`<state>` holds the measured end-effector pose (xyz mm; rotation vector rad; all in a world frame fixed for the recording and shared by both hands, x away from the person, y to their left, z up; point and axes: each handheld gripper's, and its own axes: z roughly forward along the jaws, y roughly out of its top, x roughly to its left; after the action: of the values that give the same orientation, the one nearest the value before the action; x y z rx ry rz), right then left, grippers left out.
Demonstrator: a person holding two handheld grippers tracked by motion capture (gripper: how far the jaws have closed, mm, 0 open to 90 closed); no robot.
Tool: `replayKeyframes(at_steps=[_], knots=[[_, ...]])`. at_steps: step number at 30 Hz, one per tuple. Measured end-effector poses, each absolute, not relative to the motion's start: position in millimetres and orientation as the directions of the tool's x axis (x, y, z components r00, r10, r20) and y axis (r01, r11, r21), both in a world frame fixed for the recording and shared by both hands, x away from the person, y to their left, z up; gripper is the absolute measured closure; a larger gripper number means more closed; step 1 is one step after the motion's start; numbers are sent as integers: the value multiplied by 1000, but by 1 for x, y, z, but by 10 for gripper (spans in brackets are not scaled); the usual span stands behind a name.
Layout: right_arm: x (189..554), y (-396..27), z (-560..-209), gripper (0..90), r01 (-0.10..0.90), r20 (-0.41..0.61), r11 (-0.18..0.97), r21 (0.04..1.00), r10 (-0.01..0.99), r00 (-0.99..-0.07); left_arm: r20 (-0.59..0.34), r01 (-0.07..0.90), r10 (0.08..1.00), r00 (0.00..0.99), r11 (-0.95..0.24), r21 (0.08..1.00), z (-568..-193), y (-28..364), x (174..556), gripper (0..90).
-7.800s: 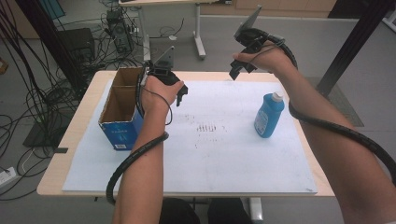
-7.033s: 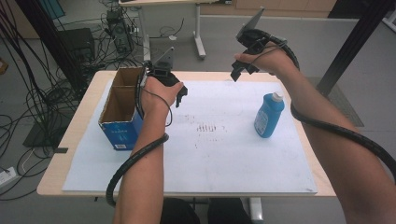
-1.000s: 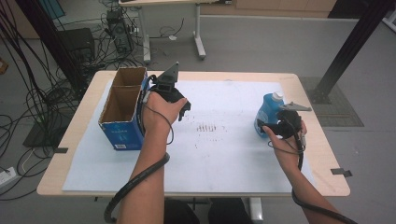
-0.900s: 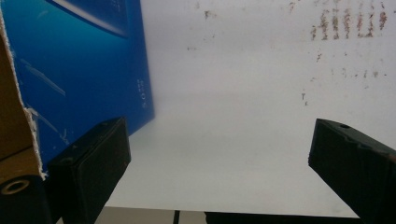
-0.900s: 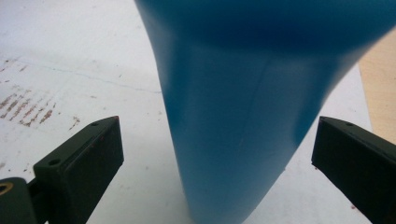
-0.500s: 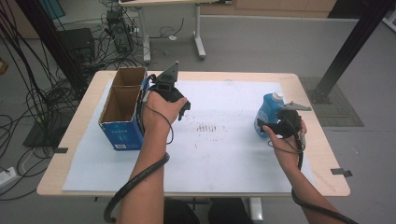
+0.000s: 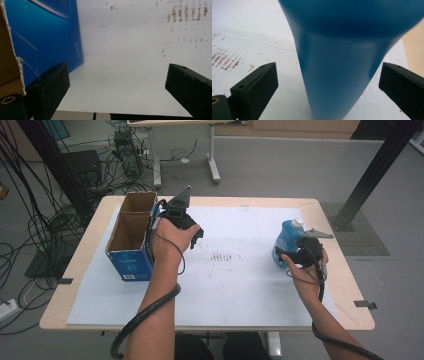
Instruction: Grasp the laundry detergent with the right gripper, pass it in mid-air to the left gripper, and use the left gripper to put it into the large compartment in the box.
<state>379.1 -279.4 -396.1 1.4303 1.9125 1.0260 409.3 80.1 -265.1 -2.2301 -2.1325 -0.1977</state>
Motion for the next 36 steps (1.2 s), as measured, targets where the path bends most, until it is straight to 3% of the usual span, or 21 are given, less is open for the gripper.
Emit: replayKeyframes(at_steps=[36], knots=[[379,-280,-394,22,538,9,160,827,954,-298,125,997,991,43,-49,53,-264,78,409,60]])
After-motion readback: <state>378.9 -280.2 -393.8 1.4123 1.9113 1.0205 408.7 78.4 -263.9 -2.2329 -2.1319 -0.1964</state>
